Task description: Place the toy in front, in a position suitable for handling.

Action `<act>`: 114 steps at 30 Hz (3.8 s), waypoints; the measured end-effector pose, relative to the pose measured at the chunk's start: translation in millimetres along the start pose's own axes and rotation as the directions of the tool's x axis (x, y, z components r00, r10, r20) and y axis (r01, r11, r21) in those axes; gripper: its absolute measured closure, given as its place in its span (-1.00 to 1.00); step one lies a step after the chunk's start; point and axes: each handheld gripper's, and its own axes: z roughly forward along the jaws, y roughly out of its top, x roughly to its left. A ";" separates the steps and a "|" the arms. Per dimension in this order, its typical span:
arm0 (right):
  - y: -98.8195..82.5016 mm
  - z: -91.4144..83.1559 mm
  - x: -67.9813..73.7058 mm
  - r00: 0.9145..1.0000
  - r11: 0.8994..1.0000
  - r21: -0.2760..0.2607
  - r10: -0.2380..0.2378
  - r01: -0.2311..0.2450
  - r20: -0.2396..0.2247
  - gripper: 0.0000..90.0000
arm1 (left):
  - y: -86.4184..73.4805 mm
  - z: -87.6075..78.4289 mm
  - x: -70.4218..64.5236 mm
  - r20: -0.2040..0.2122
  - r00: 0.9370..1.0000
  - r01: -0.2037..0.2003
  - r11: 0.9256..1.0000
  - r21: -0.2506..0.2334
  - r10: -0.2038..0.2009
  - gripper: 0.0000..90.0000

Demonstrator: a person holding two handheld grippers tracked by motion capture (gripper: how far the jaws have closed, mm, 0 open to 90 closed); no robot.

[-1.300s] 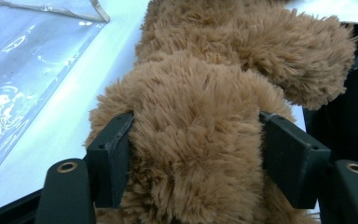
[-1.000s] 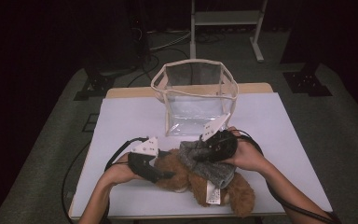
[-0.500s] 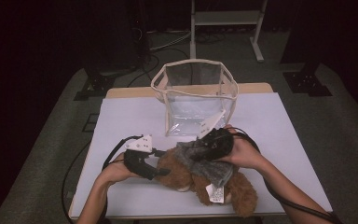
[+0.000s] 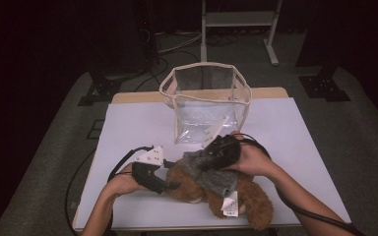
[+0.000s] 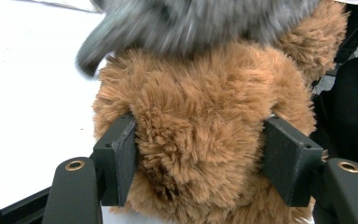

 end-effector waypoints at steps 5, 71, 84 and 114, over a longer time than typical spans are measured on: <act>-49.4 -44.0 0.9 0.994 0.993 -0.078 0.095 -0.091 0.053 0.70 | 1.8 0.1 -1.0 -0.004 1.000 -0.007 1.000 0.012 0.008 -0.25; -65.1 4.8 1.0 0.993 0.976 -0.182 0.116 -0.120 -0.029 0.71 | 34.4 -30.2 12.7 -0.150 0.982 -0.087 0.981 0.174 0.114 -0.41; -84.4 -24.0 6.3 0.987 0.947 -0.286 0.160 -0.148 0.018 0.70 | 34.9 -8.4 2.7 -0.064 0.989 -0.117 0.968 0.224 0.135 -0.35; -132.8 -42.3 7.3 0.968 0.915 -0.330 0.252 -0.233 0.015 0.68 | 88.3 33.0 -4.8 0.113 0.973 -0.220 0.950 0.221 0.200 -0.53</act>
